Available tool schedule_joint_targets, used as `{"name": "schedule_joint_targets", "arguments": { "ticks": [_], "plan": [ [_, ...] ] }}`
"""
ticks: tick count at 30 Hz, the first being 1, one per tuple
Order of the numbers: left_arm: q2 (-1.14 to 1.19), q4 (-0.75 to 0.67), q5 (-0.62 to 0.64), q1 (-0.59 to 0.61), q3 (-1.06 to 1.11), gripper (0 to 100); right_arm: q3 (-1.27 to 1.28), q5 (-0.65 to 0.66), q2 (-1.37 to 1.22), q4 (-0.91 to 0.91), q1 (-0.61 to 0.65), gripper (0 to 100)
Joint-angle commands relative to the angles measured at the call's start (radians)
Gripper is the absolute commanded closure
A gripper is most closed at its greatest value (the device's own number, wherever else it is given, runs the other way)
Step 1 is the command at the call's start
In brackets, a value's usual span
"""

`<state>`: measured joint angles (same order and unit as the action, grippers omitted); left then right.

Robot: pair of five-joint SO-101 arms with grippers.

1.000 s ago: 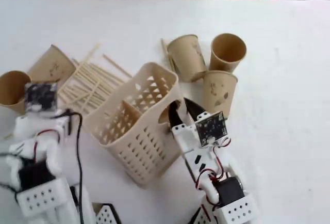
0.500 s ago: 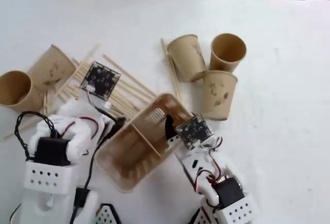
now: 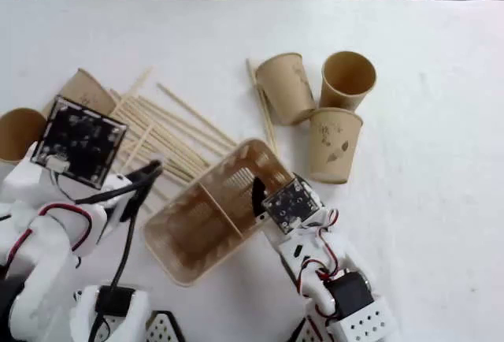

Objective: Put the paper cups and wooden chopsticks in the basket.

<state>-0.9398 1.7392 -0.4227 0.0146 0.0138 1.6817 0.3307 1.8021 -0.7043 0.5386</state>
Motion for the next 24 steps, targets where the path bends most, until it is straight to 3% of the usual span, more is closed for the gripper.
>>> {"name": "schedule_joint_targets", "arguments": {
  "ticks": [1,14,19,24],
  "plan": [
    [0.111,0.049,-0.029,-0.007,-0.074,71,0.009,0.021,-0.010,-0.013,0.010,91.6],
    [0.108,0.054,-0.077,-0.042,0.057,69,0.009,0.021,-0.012,-0.015,-0.053,91.6],
    [-0.004,0.054,-0.084,-0.073,0.077,67,0.009,0.021,-0.012,-0.015,-0.053,91.6],
    [-0.087,0.052,-0.124,-0.127,0.258,67,0.009,0.021,-0.012,-0.015,-0.053,91.6]
  ]
}}
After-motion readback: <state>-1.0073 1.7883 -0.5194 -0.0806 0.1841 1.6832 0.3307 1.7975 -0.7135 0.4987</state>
